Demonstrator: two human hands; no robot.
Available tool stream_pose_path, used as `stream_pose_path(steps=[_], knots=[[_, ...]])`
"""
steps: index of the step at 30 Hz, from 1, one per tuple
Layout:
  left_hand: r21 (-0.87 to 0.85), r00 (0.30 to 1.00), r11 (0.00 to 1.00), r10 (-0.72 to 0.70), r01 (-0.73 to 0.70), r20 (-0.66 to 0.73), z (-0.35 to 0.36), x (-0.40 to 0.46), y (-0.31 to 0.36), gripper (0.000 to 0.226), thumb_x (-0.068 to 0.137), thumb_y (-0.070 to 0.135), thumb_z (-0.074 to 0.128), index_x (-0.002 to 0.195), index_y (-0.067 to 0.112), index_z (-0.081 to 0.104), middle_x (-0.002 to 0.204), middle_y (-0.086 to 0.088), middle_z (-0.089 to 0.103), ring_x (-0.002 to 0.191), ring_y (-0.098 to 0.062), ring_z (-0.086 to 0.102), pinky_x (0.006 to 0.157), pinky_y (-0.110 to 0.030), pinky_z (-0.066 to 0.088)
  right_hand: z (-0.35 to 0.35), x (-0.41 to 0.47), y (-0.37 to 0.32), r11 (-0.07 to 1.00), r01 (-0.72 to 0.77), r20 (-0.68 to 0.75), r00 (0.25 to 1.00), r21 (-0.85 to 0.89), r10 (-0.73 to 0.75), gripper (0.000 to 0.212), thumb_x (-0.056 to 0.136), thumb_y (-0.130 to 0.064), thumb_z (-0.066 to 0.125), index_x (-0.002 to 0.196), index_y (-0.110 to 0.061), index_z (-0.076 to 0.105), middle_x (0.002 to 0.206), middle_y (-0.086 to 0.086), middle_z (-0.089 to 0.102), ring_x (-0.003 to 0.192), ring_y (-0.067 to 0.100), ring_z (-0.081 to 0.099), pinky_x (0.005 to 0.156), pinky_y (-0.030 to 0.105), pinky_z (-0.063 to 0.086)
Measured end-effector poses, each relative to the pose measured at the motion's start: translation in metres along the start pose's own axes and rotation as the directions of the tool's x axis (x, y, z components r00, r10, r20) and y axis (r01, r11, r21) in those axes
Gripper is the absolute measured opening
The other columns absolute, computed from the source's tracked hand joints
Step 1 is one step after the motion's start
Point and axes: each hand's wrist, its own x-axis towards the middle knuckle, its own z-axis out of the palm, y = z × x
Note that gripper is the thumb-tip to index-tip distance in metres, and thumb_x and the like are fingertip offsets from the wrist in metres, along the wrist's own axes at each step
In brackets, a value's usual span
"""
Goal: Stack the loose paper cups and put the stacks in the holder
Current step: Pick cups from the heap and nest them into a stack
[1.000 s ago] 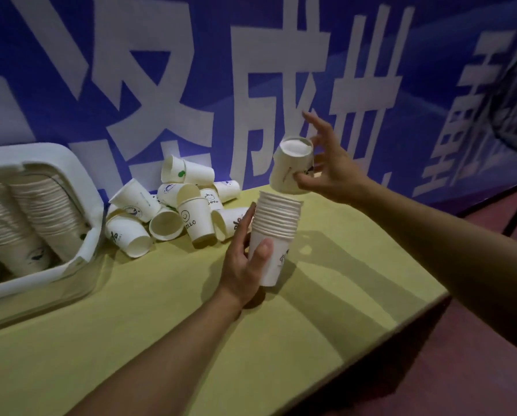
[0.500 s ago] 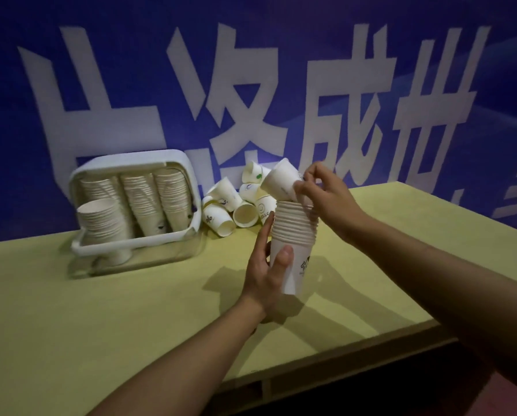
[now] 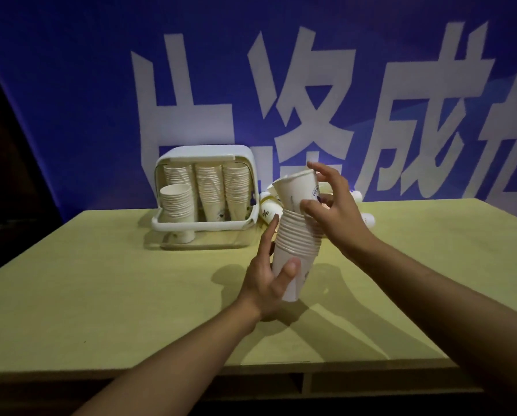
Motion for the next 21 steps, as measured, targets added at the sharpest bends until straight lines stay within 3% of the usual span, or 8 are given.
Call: stream_pose_path(steps=[2, 4, 5, 8, 12, 16, 18, 21], knots=[[0.003, 0.999, 1.000, -0.029, 0.029, -0.023, -0.008, 0.002, -0.001, 0.084, 0.076, 0.070, 0.059, 0.142, 0.074, 0.009, 0.132, 0.024, 0.058, 0.110, -0.003, 0.065, 0.086, -0.037, 0.060, 0.013, 0.003, 0.005, 0.999, 0.010, -0.007, 1.000, 0.051, -0.009, 0.051, 0.087, -0.030, 0.070, 0.128, -0.046, 0.043, 0.136, -0.004, 0.041, 0.112, 0.013, 0.054, 0.078, 0.029, 0.057], [0.014, 0.996, 0.999, -0.047, 0.048, -0.074, -0.018, 0.005, 0.000, 0.083, 0.073, 0.071, 0.058, 0.136, 0.079, 0.005, 0.126, 0.047, 0.048, 0.110, 0.016, 0.056, 0.082, -0.015, 0.054, 0.028, 0.005, 0.011, 0.996, 0.005, -0.018, 1.000, 0.095, -0.003, 0.037, 0.093, -0.031, 0.065, 0.127, -0.039, 0.052, 0.134, -0.005, 0.043, 0.111, 0.005, 0.054, 0.081, 0.022, 0.053], [0.016, 0.993, 0.998, -0.053, 0.055, -0.103, -0.024, 0.007, 0.000, 0.083, 0.073, 0.071, 0.058, 0.135, 0.079, 0.004, 0.124, 0.053, 0.044, 0.111, 0.020, 0.052, 0.084, -0.014, 0.052, 0.035, 0.005, 0.014, 0.995, 0.012, -0.022, 1.000, 0.102, -0.010, 0.031, 0.096, -0.031, 0.062, 0.126, -0.037, 0.056, 0.132, -0.006, 0.046, 0.109, -0.001, 0.054, 0.081, 0.017, 0.049], [0.053, 0.984, 0.996, -0.055, 0.064, -0.171, -0.041, 0.016, -0.007, 0.087, 0.072, 0.071, 0.060, 0.134, 0.079, -0.001, 0.131, 0.044, 0.040, 0.112, 0.016, 0.052, 0.092, -0.030, 0.051, 0.054, 0.004, 0.029, 0.994, 0.002, 0.016, 1.000, 0.107, -0.004, 0.031, 0.098, -0.030, 0.058, 0.129, -0.034, 0.062, 0.131, -0.005, 0.055, 0.109, -0.004, 0.057, 0.087, 0.015, 0.049], [0.123, 0.977, 0.988, -0.070, 0.096, -0.202, -0.057, 0.026, -0.019, 0.102, 0.075, 0.058, 0.074, 0.142, 0.073, -0.002, 0.142, 0.023, 0.046, 0.119, 0.001, 0.057, 0.099, -0.043, 0.052, 0.068, 0.016, 0.046, 0.983, -0.042, 0.123, 0.992, 0.179, 0.020, 0.036, 0.093, -0.036, 0.065, 0.128, -0.035, 0.063, 0.130, -0.003, 0.062, 0.111, 0.014, 0.064, 0.096, 0.042, 0.054], [0.147, 0.979, 0.980, -0.109, 0.135, -0.173, -0.073, 0.026, -0.032, 0.116, 0.079, 0.029, 0.085, 0.145, 0.070, -0.002, 0.142, 0.032, 0.039, 0.120, 0.012, 0.052, 0.101, -0.037, 0.052, 0.085, 0.023, 0.057, 0.954, -0.101, 0.215, 0.976, 0.283, 0.040, 0.035, 0.092, -0.026, 0.069, 0.125, -0.035, 0.066, 0.125, -0.004, 0.066, 0.109, 0.016, 0.066, 0.098, 0.042, 0.054], [0.183, 0.980, 0.972, -0.118, 0.148, -0.162, -0.079, 0.027, -0.035, 0.116, 0.076, 0.027, 0.087, 0.140, 0.075, 0.003, 0.140, 0.035, 0.039, 0.118, 0.011, 0.055, 0.101, -0.037, 0.052, 0.094, 0.020, 0.069, 0.936, -0.134, 0.233, 0.971, 0.325, 0.058, 0.037, 0.094, -0.023, 0.066, 0.130, -0.032, 0.063, 0.125, -0.005, 0.067, 0.110, 0.015, 0.066, 0.096, 0.038, 0.054], [0.251, 0.975, 0.954, -0.120, 0.166, -0.187, -0.082, 0.028, -0.032, 0.104, 0.075, 0.027, 0.088, 0.132, 0.075, 0.016, 0.131, 0.035, 0.042, 0.112, 0.006, 0.058, 0.098, -0.042, 0.056, 0.101, 0.009, 0.088, 0.839, -0.308, 0.267, 0.942, 0.449, 0.204, 0.041, 0.096, -0.028, 0.062, 0.136, -0.034, 0.056, 0.118, -0.001, 0.069, 0.104, 0.014, 0.068, 0.083, 0.035, 0.059]])
